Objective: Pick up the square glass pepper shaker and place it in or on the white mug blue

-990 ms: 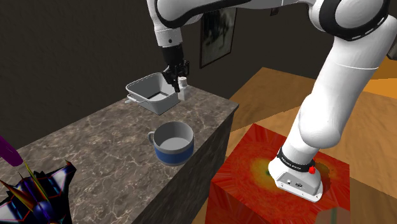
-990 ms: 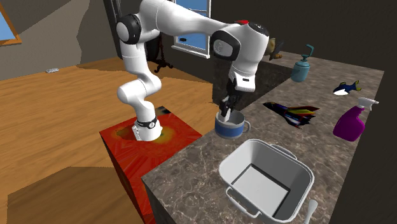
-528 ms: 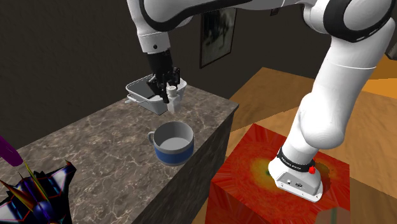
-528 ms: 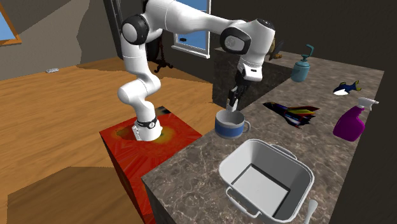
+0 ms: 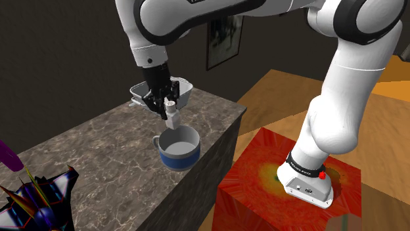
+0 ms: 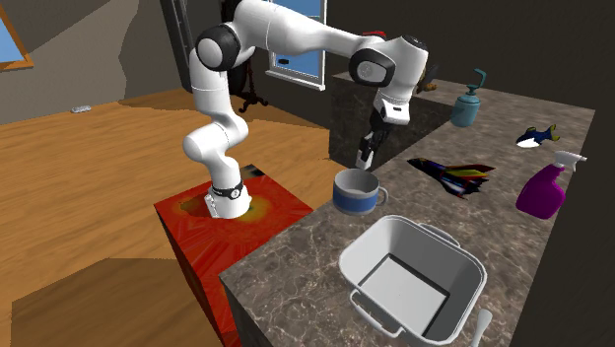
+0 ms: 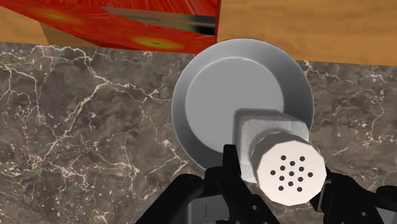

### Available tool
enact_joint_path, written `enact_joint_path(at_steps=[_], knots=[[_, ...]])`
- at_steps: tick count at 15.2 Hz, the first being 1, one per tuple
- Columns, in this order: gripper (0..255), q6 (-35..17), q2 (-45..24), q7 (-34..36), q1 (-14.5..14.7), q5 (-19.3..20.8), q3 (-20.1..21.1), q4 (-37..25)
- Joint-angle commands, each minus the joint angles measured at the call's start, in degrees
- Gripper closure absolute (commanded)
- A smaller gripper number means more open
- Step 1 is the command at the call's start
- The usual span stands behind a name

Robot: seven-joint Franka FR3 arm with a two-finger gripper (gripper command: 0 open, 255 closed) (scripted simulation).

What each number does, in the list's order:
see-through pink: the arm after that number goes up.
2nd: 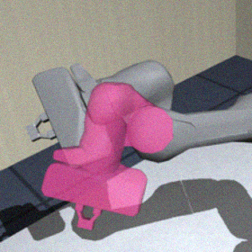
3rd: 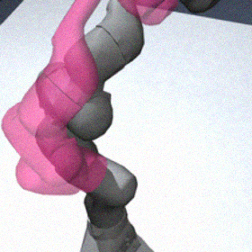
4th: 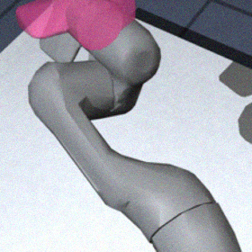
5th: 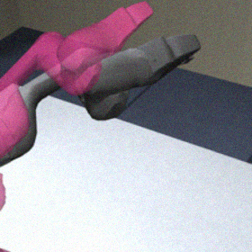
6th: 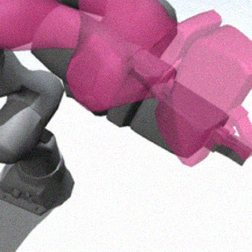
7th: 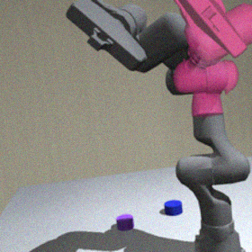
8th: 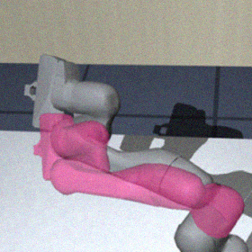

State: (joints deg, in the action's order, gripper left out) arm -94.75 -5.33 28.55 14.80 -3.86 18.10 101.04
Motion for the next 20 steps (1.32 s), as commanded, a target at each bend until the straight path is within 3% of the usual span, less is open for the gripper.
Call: enact_joint_path(at_steps=[1,10,18,19,20], knots=[[255,-1.56,-0.16,0.02,0.06,0.02,0.04,1.38],[255,-8.26,-1.55,-0.2,0.17,0.36,0.04,6.76],[255,-8.25,-1.55,-0.2,0.17,0.36,0.03,6.75],[0,-8.25,-1.55,-0.2,0.17,0.36,0.03,6.75],[0,-8.25,-1.55,-0.2,0.17,0.36,0.03,6.75]])
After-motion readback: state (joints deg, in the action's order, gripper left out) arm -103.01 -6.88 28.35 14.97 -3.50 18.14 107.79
